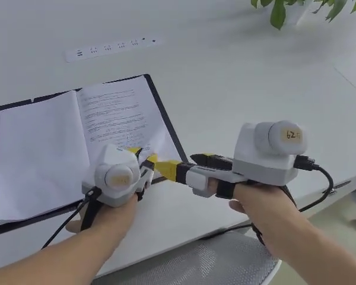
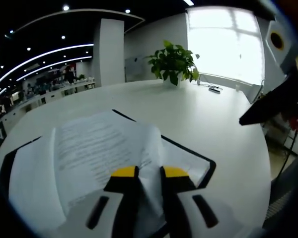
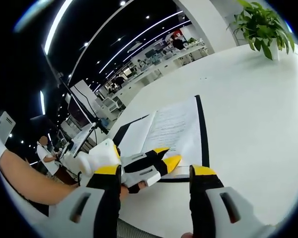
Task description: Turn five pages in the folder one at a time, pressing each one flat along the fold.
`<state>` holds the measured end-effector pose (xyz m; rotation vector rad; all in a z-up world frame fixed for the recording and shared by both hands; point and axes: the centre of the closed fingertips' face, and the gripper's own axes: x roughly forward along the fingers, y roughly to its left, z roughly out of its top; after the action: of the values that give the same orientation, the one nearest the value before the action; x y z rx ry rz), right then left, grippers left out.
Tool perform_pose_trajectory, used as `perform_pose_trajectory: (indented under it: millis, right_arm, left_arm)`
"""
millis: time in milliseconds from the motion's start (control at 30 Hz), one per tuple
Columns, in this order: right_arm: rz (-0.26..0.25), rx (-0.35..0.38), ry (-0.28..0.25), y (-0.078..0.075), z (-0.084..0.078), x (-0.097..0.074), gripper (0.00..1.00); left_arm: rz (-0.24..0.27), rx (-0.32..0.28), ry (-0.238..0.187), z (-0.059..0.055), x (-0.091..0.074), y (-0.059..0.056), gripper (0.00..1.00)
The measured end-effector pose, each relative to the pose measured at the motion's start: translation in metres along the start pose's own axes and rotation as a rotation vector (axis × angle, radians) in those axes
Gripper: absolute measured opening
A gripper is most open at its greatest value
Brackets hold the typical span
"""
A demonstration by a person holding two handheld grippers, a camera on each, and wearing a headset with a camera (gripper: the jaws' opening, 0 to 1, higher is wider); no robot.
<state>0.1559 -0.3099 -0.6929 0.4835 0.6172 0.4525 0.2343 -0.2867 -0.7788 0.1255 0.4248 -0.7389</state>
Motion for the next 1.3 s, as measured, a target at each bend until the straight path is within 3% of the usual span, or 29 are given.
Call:
perform_pose_trajectory:
  millis: [133, 267, 467, 833, 1000, 1300]
  right_arm:
    - [0.027, -0.017, -0.022, -0.007, 0.013, 0.024, 0.49]
    - [0.038, 0.013, -0.049, -0.028, 0.032, 0.055, 0.45]
    - [0.017, 0.027, 0.015, -0.051, 0.031, 0.085, 0.42]
    - [0.024, 0.057, 0.072, -0.058, 0.018, 0.100, 0.38]
    - [0.035, 0.060, 0.088, -0.056, 0.016, 0.100, 0.24]
    - [0.006, 0.076, 0.081, -0.064, 0.017, 0.096, 0.12]
  left_arm:
    - [0.001, -0.001, -0.003, 0.000, 0.000, 0.000, 0.17]
    - [0.000, -0.001, -0.005, 0.000, 0.000, 0.000, 0.17]
    - [0.002, -0.004, -0.007, 0.000, 0.001, 0.000, 0.17]
    - [0.003, -0.009, -0.011, 0.000, 0.002, -0.001, 0.17]
    - [0.001, -0.008, -0.011, 0.000, 0.002, -0.001, 0.17]
    - [-0.004, -0.018, -0.005, 0.001, 0.003, -0.001, 0.17]
